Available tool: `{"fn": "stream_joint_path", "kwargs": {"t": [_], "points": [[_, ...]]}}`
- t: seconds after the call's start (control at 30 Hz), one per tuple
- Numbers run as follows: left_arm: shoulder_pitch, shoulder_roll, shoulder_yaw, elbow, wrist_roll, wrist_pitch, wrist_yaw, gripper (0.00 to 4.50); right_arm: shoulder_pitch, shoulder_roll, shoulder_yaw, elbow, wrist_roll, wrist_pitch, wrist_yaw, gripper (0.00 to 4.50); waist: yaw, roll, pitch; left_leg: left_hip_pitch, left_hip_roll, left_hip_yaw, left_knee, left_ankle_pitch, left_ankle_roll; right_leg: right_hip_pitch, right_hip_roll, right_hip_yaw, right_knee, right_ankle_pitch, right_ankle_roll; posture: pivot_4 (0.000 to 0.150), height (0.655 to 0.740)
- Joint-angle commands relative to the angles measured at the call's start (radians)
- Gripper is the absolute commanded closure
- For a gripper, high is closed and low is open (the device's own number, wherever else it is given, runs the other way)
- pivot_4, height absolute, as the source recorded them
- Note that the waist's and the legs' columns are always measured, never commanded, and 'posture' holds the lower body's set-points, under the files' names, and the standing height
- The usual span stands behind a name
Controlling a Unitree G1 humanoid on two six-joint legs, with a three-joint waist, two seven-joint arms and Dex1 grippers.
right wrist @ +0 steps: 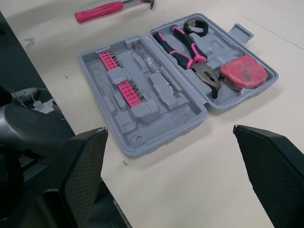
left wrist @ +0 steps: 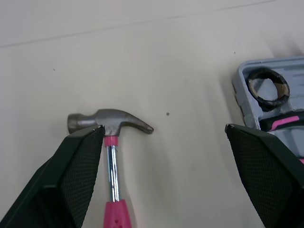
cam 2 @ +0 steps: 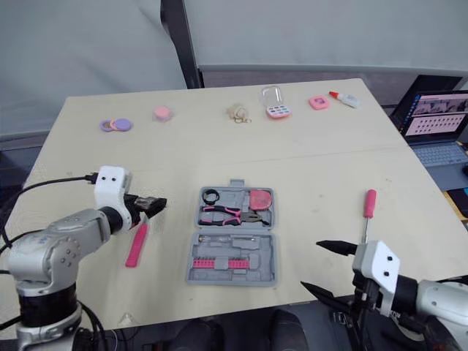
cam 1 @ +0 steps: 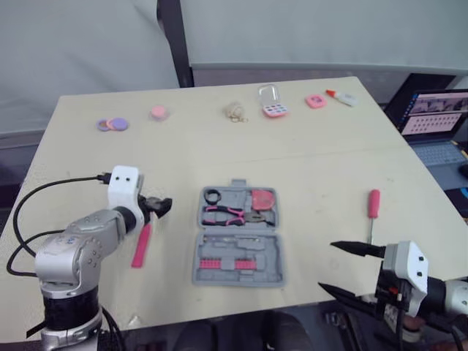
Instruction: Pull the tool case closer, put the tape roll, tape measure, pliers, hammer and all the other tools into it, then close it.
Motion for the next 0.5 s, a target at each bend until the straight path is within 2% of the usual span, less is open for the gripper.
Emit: {"fn": "stream_joint_path", "kwargs": {"t": [0.03,0.27,0.5], "points": [[0.009,-0.009,0.016,0.002,0.029,0.014,0.011,0.13,0.021,0.001,-0.046,-0.047,0.006,-0.002,-0.009,0.00,0.001,0.000,0.000,0.000,0.000,0.000,0.000,0.000,0.000,0.000,0.000,0.000,0.000,0.000,0.000,0.150,0.7400],[0.040,-0.015,0.026,0.063,0.069,-0.026,0.004,0.13,0.043,0.006,-0.057,-0.068,0.007,0.003,-0.023,0.00,0.004,-0.001,0.001,0.000,0.000,-0.001,0.000,0.001,-0.001,0.001,0.000,0.000,0.000,0.000,0.000,0.150,0.7400],[0.005,-0.001,-0.032,0.201,0.120,-0.127,-0.019,0.13,0.050,0.007,-0.057,-0.078,0.005,0.006,-0.038,0.00,0.004,-0.001,0.001,0.000,0.000,-0.001,0.000,0.001,-0.001,0.001,0.000,0.000,-0.001,0.000,0.000,0.150,0.7400]]}}
